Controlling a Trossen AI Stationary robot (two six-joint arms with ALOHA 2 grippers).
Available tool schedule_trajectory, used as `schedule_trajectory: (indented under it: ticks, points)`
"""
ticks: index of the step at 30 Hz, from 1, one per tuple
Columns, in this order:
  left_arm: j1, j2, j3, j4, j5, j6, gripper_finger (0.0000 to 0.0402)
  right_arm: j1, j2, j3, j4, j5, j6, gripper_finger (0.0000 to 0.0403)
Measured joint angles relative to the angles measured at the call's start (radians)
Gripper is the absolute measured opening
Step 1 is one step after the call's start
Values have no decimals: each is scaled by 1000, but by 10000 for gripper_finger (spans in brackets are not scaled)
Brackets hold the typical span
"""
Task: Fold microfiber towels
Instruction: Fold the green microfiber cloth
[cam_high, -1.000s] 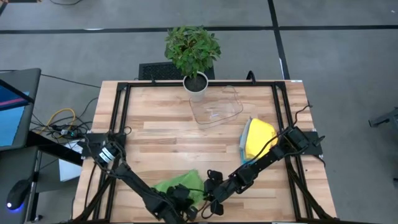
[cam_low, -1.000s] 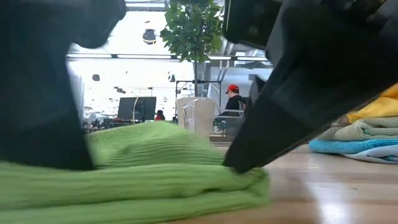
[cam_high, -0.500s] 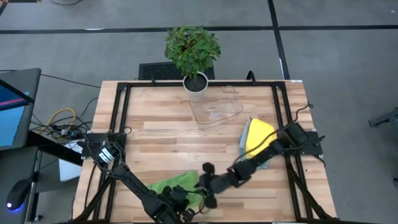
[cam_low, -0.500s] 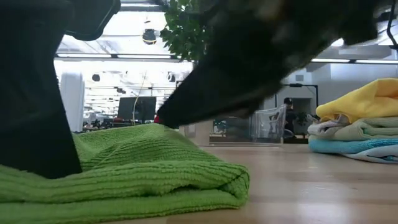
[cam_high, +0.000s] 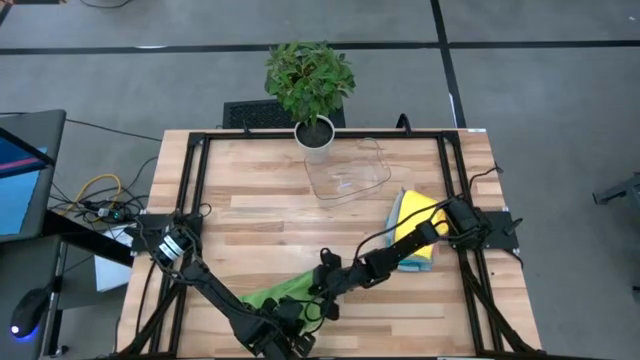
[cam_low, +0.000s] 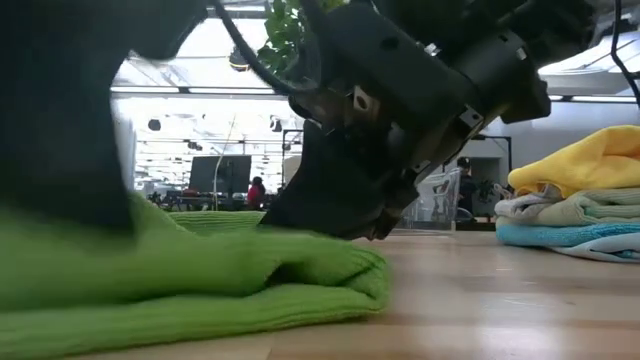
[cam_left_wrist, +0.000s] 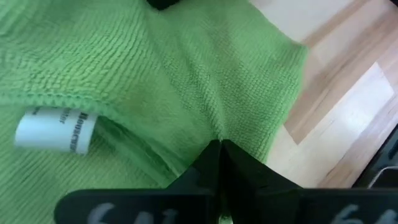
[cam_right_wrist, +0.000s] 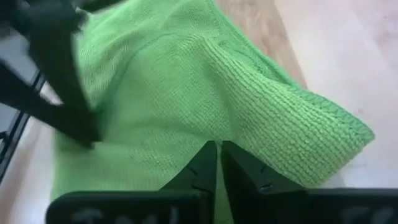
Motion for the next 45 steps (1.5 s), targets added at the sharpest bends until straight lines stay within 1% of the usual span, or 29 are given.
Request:
schedule_trajectory:
  ticks: [2, 4, 6, 8, 10, 11, 13, 15, 17, 18, 21, 23, 28, 30, 33, 37, 42, 45]
  points:
    - [7, -33, 1, -14, -9, -5, 4, -6, 0, -1, 4, 0, -1, 51]
    - [6, -85, 25, -73, -85, 6, 4, -10, 0, -1, 5, 0, -12, 48]
    - [-3, -132, 44, -153, -187, 6, 4, -10, 0, -1, 4, 1, -17, 45]
    - [-9, -145, 44, -253, -264, -44, 4, -4, 0, -1, 4, 3, -18, 42]
    - [-11, -134, 33, -337, -274, -99, 4, -1, 0, -1, 5, 6, -26, 39]
    - [-10, -134, 25, -340, -264, -114, 4, -1, 0, -1, 6, 6, -28, 37]
    - [-9, -140, -2, -290, -268, -140, 4, -1, 0, -1, 6, 4, -27, 34]
    - [-12, -138, -40, -246, -319, -180, 4, -1, 0, -1, 6, 4, -23, 32]
    - [-6, -137, -79, -210, -348, -188, 4, -1, 0, -1, 6, 3, -23, 29]
    - [1, -138, -104, -168, -346, -186, 4, -1, 0, -1, 6, 4, -23, 29]
    - [16, -138, -185, -54, -281, -129, 4, 0, 0, -2, 8, 3, -22, 29]
    - [23, -138, -241, 7, -265, -114, 4, 0, 0, -2, 8, 0, -21, 30]
    - [44, -144, -334, 17, -222, -237, 4, 8, -13, -3, 3, -48, -20, 28]
    - [48, -147, -346, 37, -213, -251, 4, 19, -38, -5, -5, -48, -34, 24]
    - [48, -145, -348, 74, -230, -238, 4, 41, -80, -5, 1, -36, -67, 17]
    - [55, -143, -350, 115, -232, -206, 4, 89, -113, -1, 61, -4, -114, 18]
    - [62, -143, -349, 120, -228, -203, 4, 142, -47, -4, 97, 35, -108, 26]
    - [62, -142, -349, 122, -233, -217, 4, 163, 10, -3, 168, 37, -97, 21]
